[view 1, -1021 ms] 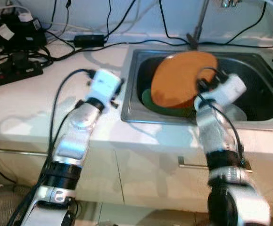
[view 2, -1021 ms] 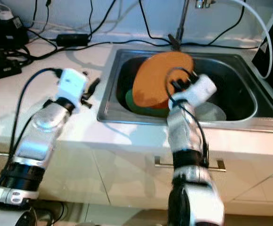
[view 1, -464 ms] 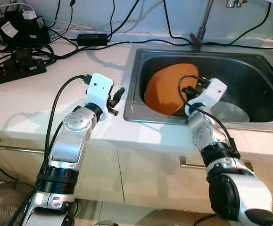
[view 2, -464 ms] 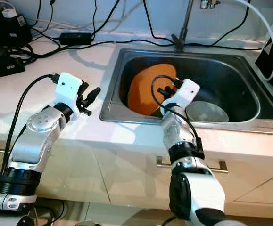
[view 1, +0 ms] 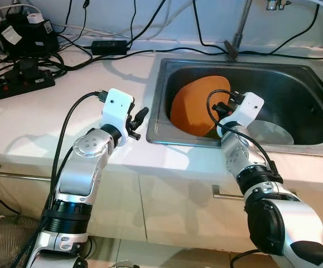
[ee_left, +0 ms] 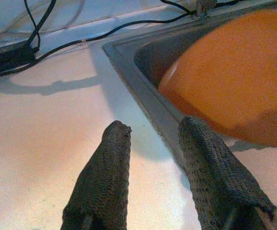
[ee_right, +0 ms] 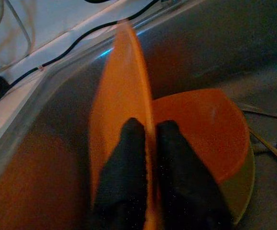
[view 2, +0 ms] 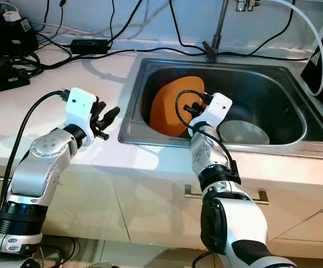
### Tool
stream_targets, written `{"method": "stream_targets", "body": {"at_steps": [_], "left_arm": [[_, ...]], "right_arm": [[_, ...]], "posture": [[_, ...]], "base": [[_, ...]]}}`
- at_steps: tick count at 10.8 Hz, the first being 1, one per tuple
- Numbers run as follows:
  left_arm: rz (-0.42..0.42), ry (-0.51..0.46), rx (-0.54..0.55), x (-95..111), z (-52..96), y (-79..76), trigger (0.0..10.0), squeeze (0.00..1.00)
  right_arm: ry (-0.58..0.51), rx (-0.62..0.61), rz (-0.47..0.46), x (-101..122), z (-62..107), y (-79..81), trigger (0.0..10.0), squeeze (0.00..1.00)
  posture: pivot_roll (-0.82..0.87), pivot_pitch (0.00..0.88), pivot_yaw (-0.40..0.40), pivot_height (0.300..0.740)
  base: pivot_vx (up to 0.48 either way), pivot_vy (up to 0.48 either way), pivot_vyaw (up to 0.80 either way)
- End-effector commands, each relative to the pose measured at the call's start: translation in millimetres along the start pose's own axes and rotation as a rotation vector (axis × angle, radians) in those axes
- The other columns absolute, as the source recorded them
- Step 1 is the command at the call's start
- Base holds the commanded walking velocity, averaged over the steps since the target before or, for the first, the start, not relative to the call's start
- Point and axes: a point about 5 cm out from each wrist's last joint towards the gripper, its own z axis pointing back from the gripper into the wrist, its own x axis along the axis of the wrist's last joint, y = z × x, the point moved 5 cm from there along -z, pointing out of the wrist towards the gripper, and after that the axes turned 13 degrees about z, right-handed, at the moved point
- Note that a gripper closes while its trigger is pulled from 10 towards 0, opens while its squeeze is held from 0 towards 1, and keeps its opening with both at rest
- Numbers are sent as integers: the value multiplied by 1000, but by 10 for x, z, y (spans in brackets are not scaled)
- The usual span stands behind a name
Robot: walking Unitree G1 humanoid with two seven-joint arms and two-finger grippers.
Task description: Kitchen organization
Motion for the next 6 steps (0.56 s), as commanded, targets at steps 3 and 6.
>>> {"method": "stream_targets", "body": {"at_steps": [3,6], "left_arm": [[3,13,0,-8,23,-16,10000,0],[3,17,2,-15,23,-17,10000,0]], "right_arm": [[11,17,23,-14,-12,44,10000,0],[-2,14,45,14,-16,45,10000,0]], "posture": [[8,30,-14,740],[6,30,-14,740]], "base": [[0,0,0],[0,0,0]]}}
